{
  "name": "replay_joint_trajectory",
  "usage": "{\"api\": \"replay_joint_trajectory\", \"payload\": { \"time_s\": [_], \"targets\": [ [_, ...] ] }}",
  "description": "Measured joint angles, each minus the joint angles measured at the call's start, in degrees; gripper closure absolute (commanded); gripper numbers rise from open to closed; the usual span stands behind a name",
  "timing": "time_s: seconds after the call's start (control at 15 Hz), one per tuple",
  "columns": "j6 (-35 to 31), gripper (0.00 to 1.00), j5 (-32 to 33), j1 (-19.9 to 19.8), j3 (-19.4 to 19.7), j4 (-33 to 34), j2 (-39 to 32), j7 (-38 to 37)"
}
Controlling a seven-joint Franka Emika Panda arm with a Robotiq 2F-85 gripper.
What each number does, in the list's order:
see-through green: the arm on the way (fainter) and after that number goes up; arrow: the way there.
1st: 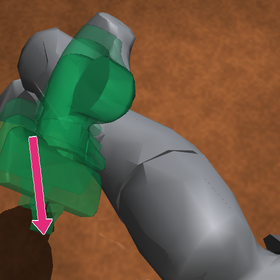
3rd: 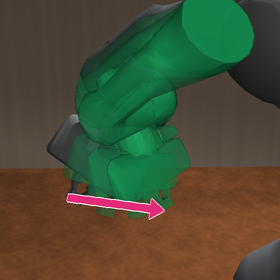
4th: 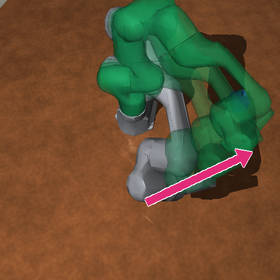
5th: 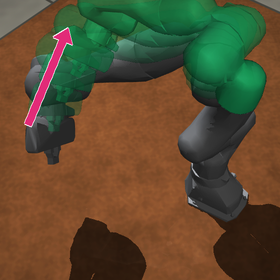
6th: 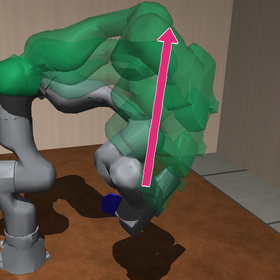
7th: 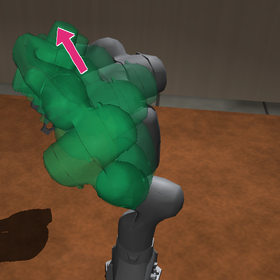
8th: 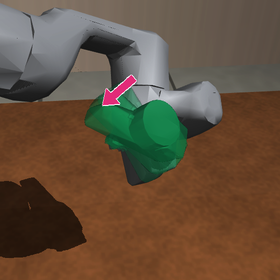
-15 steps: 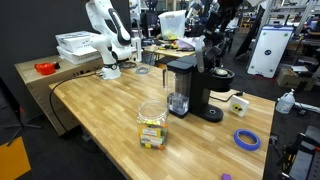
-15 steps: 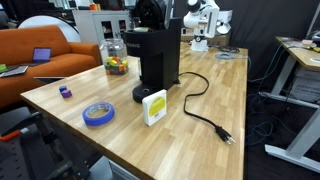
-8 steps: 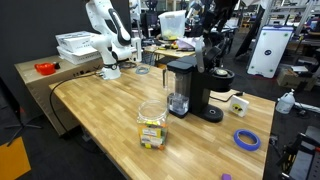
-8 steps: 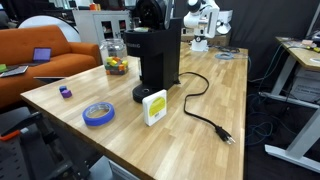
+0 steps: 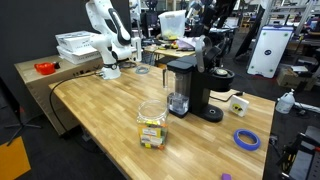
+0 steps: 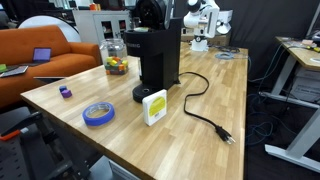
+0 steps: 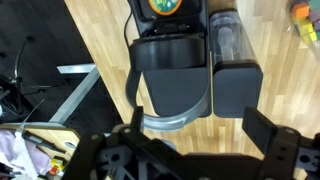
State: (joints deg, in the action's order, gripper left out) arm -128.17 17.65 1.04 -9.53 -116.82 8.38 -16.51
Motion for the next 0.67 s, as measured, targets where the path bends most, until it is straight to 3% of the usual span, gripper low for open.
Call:
{"api": "replay_joint_trajectory", "payload": {
  "time_s": [0.67],
  "targets": [
    [-1.95,0.0,3.02,0.52,2.29,11.12,-10.16,2.84]
  ]
}}
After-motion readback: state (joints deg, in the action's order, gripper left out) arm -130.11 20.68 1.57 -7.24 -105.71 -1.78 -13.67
